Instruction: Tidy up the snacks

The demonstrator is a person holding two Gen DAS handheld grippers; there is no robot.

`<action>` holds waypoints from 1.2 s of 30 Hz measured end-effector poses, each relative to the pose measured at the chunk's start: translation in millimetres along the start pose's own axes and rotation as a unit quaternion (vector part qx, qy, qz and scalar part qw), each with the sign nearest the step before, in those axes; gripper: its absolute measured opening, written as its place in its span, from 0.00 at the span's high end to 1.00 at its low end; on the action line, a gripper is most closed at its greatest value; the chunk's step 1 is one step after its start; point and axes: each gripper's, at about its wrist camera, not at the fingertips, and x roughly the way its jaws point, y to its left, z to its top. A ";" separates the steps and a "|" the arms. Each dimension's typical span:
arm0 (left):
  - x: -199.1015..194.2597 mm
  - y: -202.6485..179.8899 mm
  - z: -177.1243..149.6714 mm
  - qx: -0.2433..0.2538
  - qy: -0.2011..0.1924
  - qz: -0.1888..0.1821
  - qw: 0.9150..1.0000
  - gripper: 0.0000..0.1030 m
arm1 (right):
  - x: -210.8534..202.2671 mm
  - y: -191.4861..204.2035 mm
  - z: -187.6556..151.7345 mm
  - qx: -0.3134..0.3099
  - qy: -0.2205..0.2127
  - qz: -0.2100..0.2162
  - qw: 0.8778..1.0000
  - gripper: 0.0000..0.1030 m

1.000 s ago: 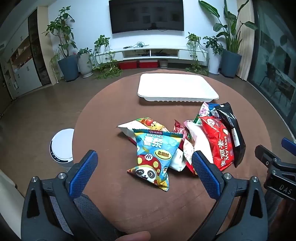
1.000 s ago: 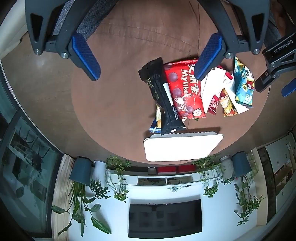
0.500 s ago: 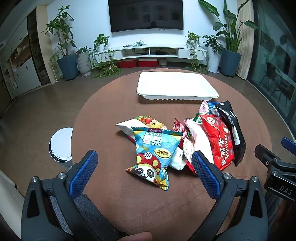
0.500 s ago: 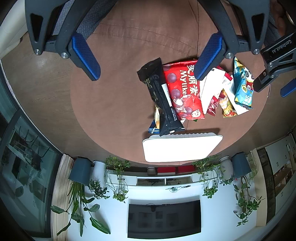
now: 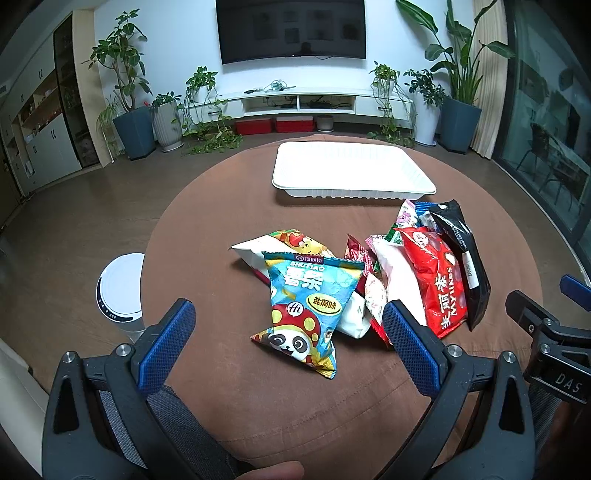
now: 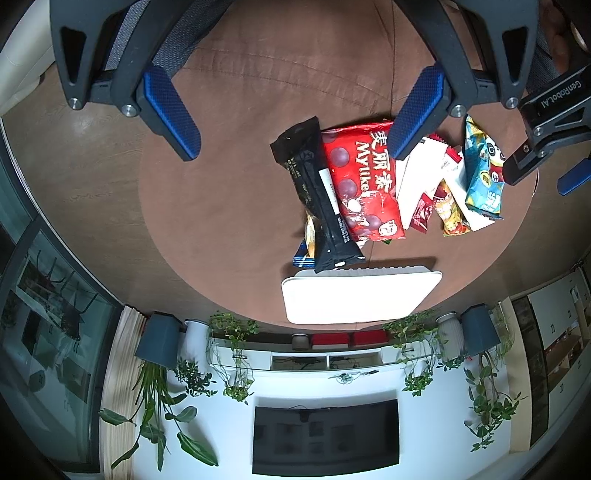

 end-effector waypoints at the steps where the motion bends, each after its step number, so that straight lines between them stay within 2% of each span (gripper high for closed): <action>1: 0.0 0.0 0.0 0.000 0.000 0.000 1.000 0.00 | 0.0 -0.1 0.0 0.000 0.000 0.000 1.000 0.00; 36: 1.5 -0.6 -4.5 0.001 0.003 0.000 1.000 0.00 | 1.8 3.2 -1.2 -0.001 0.003 0.000 1.000 0.00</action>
